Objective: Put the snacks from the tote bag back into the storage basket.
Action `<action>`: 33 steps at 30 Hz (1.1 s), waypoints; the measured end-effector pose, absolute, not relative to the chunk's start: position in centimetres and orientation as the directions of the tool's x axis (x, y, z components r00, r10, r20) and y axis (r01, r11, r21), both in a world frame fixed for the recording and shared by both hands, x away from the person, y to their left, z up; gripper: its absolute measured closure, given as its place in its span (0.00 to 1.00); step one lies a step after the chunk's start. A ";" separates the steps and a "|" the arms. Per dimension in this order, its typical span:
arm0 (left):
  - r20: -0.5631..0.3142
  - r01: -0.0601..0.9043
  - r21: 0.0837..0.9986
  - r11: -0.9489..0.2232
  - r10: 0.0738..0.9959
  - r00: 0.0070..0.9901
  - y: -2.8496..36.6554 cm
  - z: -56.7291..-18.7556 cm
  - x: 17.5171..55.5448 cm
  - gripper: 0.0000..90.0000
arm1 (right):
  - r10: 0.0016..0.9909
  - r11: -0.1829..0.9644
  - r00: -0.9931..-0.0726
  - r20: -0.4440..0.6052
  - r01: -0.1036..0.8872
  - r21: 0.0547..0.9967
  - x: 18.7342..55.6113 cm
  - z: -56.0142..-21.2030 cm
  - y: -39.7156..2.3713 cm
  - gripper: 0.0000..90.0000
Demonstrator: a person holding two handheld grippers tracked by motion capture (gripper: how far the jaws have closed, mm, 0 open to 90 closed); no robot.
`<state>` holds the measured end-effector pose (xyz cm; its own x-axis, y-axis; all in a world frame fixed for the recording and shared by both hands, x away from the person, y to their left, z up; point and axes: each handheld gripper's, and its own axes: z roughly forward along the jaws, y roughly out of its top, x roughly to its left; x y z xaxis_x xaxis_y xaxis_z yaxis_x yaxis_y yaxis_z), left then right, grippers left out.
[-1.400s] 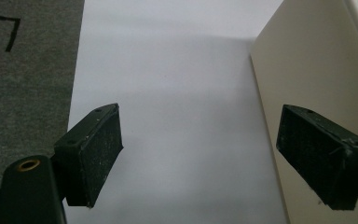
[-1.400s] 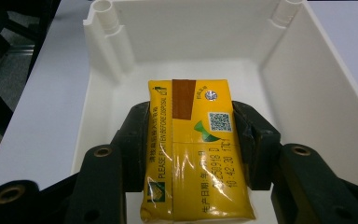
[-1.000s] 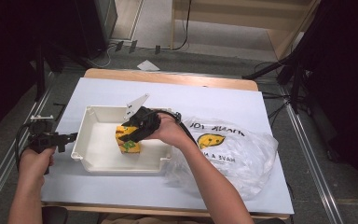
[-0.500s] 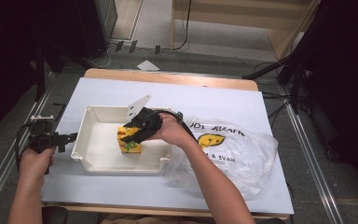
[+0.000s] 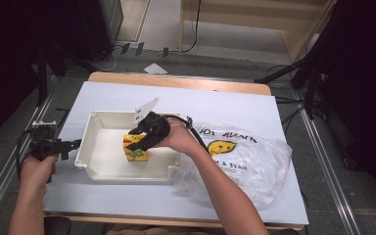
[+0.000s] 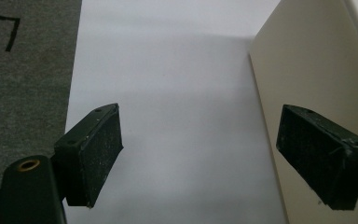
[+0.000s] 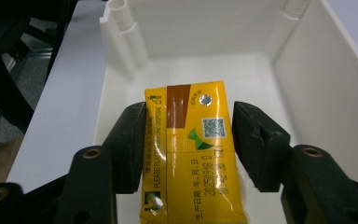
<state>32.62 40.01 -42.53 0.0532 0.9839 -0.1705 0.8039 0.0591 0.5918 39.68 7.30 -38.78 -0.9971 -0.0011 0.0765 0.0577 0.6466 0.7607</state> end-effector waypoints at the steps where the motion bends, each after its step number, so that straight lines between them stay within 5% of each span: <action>1: -0.171 0.804 0.592 0.059 0.984 0.053 40.0 -42.5 32.6 0.17 | -0.001 0.647 -0.997 0.077 0.058 0.761 39.7 -38.8 7.3 0.53; 13: -0.172 0.804 0.592 0.060 0.984 0.053 40.0 -42.5 32.6 0.17 | 0.050 0.624 -0.995 0.084 0.096 0.775 39.6 -37.7 6.6 0.40; 33: -0.174 0.806 0.589 0.061 0.983 0.053 39.9 -42.5 32.6 0.17 | 0.099 0.611 -0.992 0.084 0.127 0.782 38.5 -35.3 5.1 0.31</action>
